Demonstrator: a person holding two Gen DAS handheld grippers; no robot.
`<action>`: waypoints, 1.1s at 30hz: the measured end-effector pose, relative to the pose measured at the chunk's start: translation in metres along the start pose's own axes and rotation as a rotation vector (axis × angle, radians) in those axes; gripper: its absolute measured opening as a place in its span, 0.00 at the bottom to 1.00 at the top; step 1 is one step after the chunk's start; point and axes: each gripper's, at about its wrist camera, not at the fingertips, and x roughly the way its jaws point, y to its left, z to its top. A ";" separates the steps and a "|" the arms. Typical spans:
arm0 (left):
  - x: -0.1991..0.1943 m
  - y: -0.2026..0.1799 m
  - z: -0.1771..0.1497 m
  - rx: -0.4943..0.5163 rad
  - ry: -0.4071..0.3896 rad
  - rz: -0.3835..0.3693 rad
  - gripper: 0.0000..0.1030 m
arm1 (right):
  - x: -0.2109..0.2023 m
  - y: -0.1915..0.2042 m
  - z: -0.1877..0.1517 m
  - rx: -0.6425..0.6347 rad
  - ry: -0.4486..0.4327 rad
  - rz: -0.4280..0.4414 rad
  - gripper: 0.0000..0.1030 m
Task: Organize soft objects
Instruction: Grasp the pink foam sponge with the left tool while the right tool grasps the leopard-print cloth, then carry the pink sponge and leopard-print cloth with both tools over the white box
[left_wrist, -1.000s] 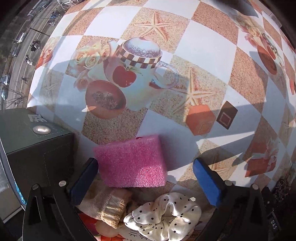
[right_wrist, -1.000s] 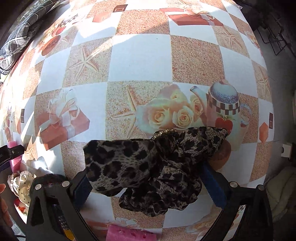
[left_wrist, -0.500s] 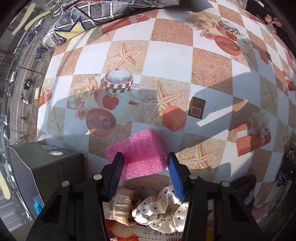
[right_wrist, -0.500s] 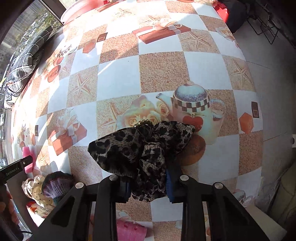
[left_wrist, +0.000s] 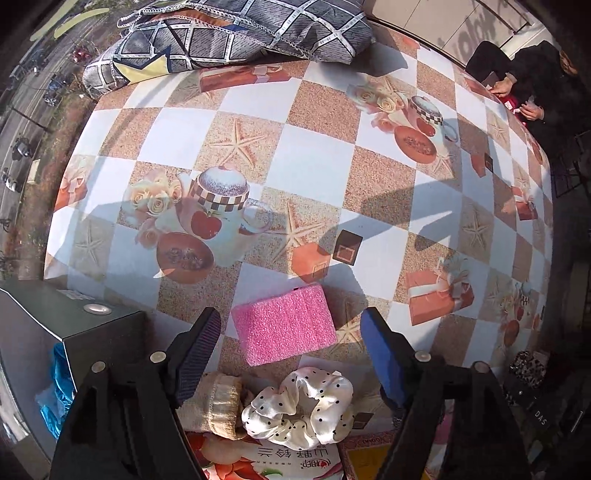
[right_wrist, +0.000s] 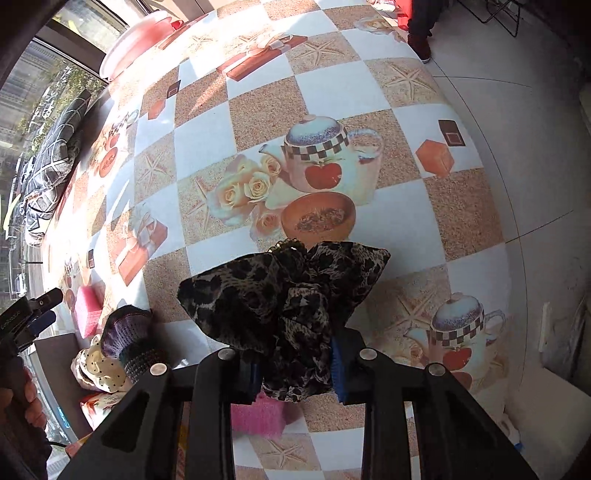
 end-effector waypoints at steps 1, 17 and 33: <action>0.002 0.003 0.004 -0.019 0.020 0.009 0.78 | 0.000 -0.002 -0.003 0.005 0.003 0.002 0.29; 0.058 -0.016 0.001 -0.142 0.117 0.139 0.81 | 0.007 0.006 -0.007 -0.002 0.028 0.020 0.29; 0.080 0.022 0.018 -0.145 0.141 0.042 0.86 | -0.005 0.008 -0.014 -0.028 0.008 0.005 0.29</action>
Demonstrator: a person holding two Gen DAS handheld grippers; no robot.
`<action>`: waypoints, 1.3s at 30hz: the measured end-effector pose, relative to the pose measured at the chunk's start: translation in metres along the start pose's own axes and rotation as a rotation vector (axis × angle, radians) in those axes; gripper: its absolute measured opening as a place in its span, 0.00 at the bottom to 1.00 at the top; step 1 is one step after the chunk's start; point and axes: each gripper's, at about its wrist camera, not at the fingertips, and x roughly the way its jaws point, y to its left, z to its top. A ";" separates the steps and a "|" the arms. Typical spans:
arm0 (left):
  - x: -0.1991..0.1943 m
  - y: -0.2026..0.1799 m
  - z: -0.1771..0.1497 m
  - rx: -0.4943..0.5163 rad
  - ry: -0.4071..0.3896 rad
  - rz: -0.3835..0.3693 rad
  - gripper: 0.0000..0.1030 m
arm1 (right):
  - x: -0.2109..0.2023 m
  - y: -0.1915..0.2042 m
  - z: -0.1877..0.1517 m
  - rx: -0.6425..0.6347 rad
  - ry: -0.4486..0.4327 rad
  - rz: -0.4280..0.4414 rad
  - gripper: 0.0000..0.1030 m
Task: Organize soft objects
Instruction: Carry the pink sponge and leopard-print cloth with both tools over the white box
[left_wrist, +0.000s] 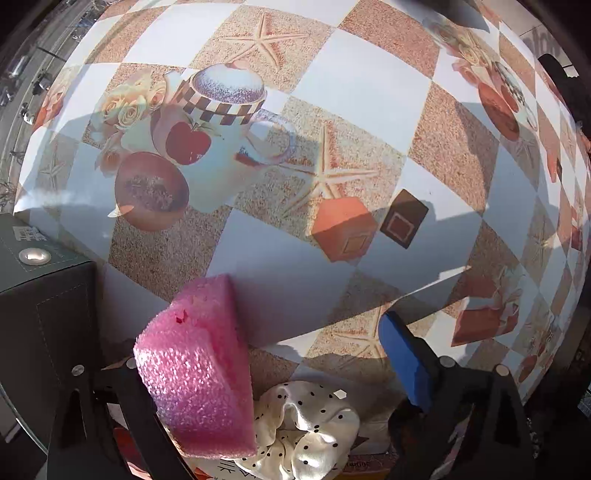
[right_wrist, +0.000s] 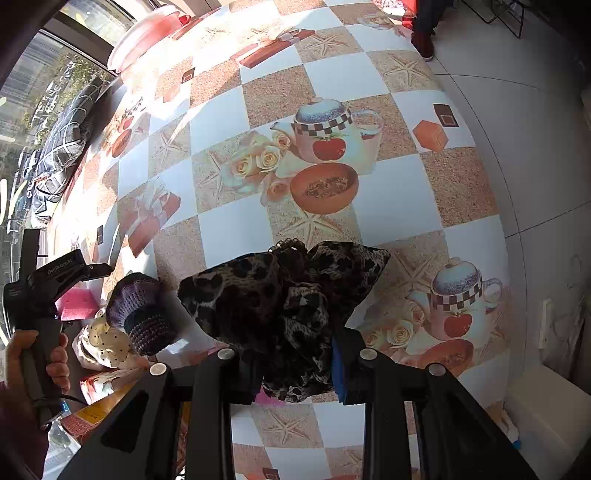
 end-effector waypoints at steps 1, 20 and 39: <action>-0.006 -0.003 -0.001 0.029 -0.023 0.003 0.71 | -0.002 0.001 -0.001 -0.002 -0.004 0.000 0.29; -0.103 0.030 -0.027 0.260 -0.234 -0.123 0.28 | -0.055 0.018 -0.028 0.007 -0.095 0.022 0.29; -0.164 0.035 -0.172 0.568 -0.368 -0.104 0.28 | -0.103 0.092 -0.083 -0.095 -0.140 0.068 0.29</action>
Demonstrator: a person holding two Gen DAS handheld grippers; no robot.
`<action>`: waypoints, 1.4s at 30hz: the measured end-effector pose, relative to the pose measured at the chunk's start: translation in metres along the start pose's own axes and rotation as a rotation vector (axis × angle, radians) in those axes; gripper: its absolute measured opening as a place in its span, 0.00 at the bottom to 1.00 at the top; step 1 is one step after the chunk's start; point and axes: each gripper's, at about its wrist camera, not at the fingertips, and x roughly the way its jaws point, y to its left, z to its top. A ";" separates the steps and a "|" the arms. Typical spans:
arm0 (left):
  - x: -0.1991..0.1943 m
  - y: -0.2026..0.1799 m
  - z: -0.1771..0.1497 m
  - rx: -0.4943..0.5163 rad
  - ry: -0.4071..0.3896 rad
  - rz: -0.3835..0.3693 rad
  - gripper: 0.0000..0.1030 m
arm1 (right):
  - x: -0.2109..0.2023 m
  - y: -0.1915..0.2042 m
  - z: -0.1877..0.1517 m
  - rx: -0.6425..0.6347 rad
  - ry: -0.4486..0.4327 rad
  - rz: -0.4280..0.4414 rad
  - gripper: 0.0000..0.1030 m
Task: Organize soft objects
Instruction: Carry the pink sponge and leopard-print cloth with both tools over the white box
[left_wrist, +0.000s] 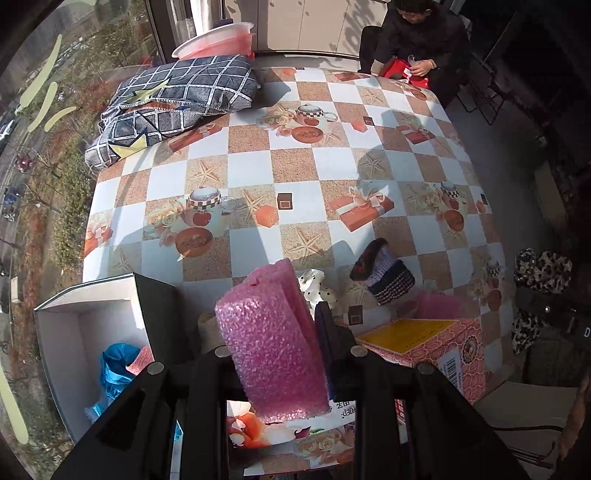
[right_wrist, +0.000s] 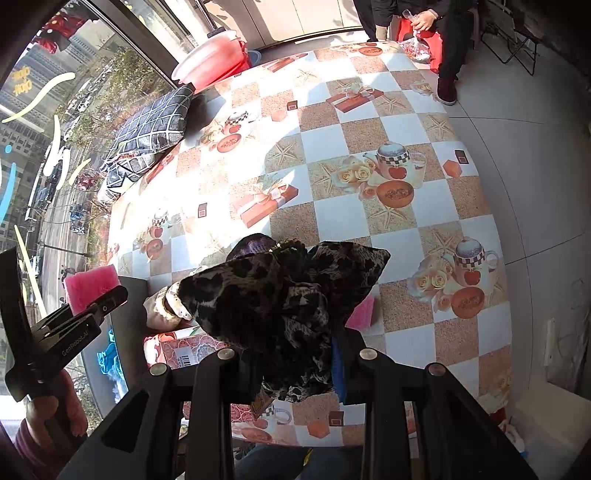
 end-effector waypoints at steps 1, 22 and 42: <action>-0.004 -0.002 -0.006 0.012 -0.004 -0.004 0.28 | -0.002 0.006 -0.003 -0.008 0.000 0.003 0.29; -0.061 0.034 -0.079 0.012 -0.091 -0.010 0.28 | -0.012 0.112 -0.064 -0.156 0.025 0.036 0.29; -0.080 0.105 -0.117 -0.147 -0.134 0.049 0.28 | 0.009 0.193 -0.082 -0.344 0.077 0.041 0.29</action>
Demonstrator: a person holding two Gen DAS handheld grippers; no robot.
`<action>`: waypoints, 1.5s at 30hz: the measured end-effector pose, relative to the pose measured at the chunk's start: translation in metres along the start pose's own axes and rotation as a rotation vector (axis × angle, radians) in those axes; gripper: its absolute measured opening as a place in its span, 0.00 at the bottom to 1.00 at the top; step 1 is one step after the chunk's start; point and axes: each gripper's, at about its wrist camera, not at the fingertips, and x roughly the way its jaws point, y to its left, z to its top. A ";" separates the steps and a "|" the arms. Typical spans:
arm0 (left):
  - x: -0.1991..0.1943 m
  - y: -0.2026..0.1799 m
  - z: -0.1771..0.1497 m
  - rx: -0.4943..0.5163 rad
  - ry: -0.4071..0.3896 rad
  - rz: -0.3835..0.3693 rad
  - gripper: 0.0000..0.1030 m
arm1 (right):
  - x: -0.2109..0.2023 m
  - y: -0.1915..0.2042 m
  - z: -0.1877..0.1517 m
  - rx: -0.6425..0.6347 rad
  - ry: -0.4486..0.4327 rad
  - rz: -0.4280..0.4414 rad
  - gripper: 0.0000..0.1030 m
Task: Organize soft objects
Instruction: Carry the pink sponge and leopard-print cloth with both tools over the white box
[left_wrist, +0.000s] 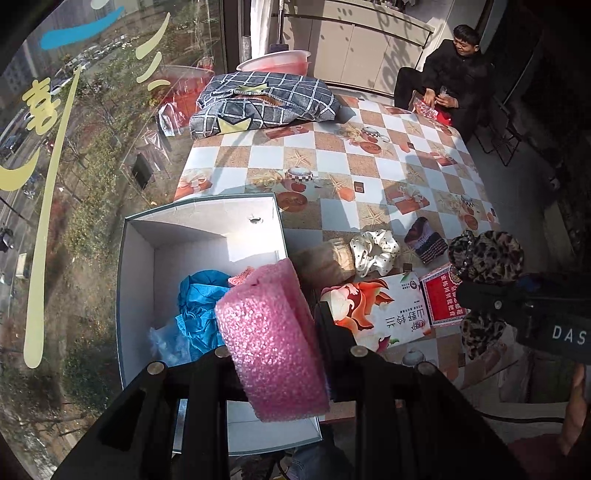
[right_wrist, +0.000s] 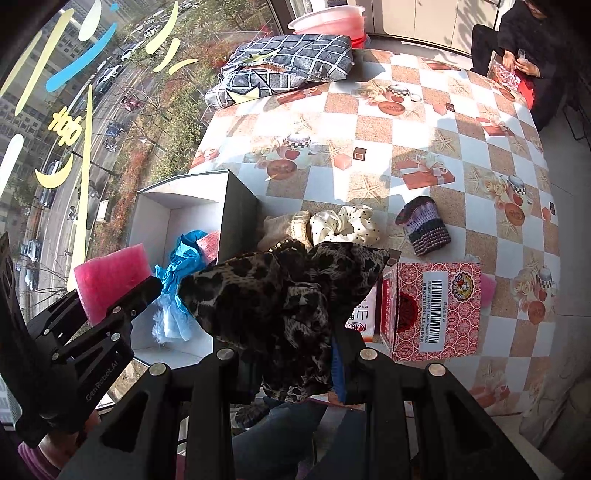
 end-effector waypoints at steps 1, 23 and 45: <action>-0.001 0.003 -0.001 -0.005 -0.004 0.005 0.28 | 0.001 0.004 0.001 -0.011 0.001 0.001 0.29; -0.006 0.042 -0.022 -0.104 0.002 0.051 0.28 | 0.016 0.060 0.009 -0.167 0.031 0.020 0.29; 0.003 0.065 -0.035 -0.164 0.033 0.080 0.28 | 0.030 0.102 0.021 -0.273 0.049 0.054 0.29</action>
